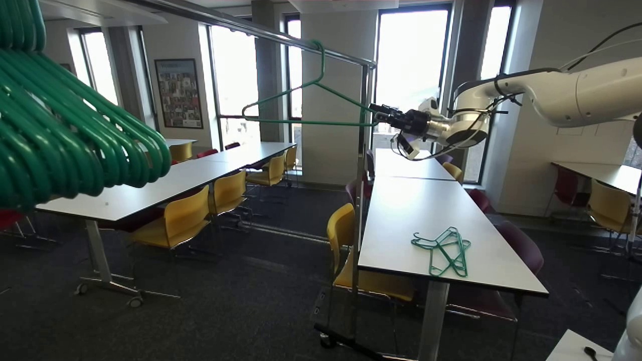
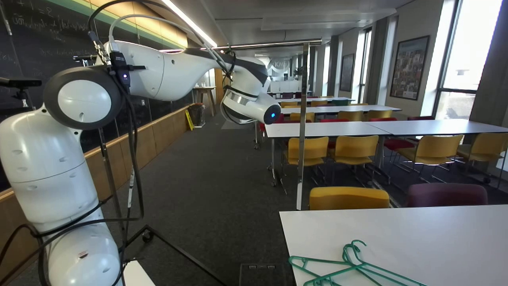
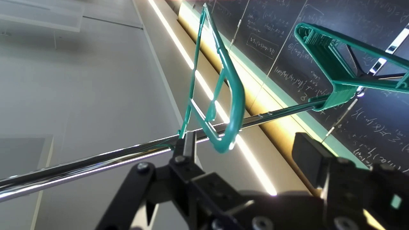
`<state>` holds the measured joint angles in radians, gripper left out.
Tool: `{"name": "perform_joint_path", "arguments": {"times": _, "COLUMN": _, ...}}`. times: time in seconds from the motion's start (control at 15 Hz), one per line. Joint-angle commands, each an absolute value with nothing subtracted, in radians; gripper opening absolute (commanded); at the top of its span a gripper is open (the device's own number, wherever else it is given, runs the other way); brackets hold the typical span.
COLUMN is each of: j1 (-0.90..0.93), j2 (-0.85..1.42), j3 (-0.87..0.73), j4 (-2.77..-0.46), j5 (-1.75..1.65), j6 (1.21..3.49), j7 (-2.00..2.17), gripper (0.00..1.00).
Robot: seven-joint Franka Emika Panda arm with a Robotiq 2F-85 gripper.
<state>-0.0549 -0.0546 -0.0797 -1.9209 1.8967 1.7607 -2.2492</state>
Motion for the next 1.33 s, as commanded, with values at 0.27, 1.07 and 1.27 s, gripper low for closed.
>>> {"name": "perform_joint_path", "arguments": {"times": 0.27, "j1": -0.065, "j2": -0.091, "j3": -0.080, "j4": -1.955, "j5": 1.904, "j6": 1.728, "j7": -2.209, "gripper": 0.20}}
{"name": "perform_joint_path", "arguments": {"times": 1.07, "j1": -0.066, "j2": -0.089, "j3": -0.080, "j4": -1.950, "j5": 1.875, "j6": 1.733, "j7": -2.098, "gripper": 0.51}}
{"name": "perform_joint_path", "arguments": {"times": 1.27, "j1": -0.067, "j2": -0.090, "j3": -0.081, "j4": -1.951, "j5": 1.865, "j6": 1.734, "j7": -2.089, "gripper": 0.73}}
